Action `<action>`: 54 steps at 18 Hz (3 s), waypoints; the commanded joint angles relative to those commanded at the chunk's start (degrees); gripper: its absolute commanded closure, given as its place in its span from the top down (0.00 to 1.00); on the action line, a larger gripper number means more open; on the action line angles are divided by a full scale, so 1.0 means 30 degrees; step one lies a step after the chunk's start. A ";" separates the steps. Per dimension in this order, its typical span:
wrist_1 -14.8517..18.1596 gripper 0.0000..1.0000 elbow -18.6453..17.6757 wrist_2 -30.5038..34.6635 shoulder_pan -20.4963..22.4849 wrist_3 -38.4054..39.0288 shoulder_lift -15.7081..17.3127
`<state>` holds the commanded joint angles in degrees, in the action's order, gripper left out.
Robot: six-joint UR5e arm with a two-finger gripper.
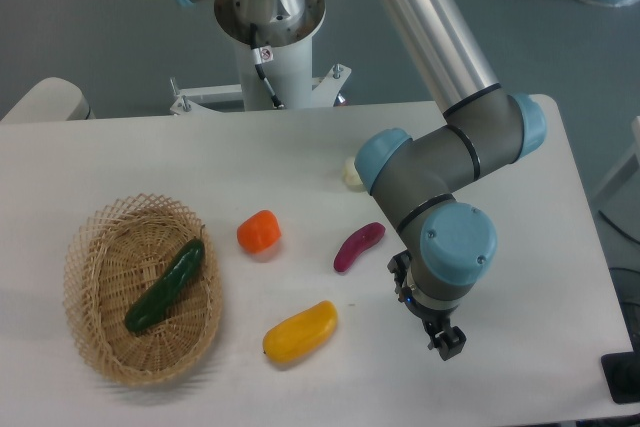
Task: Pick up the cucumber from the basket
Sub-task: 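Move the gripper over the wicker basket toward the green cucumber, then lower the gripper onto the green cucumber and close on it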
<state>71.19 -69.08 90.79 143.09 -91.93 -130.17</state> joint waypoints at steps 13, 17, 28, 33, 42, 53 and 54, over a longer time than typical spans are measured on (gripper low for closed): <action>0.0117 1.00 -0.1111 0.0029 -0.1024 0.1783 0.0789; 0.0176 1.00 -0.1902 -0.0466 -0.1902 0.3713 0.1405; 0.1787 1.00 -0.3250 -0.2168 -0.5679 0.9749 0.3135; 0.0940 1.00 -0.4509 -0.2080 -0.7556 1.3472 0.3398; -0.2077 1.00 -0.6942 -0.2021 -0.8730 1.5262 0.3721; -0.3252 0.73 -0.7940 -0.0879 -0.8965 1.6142 0.3428; -0.3252 0.66 -0.7940 -0.0879 -0.8965 1.6201 0.3399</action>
<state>61.44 -92.90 88.15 116.19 -43.33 -119.97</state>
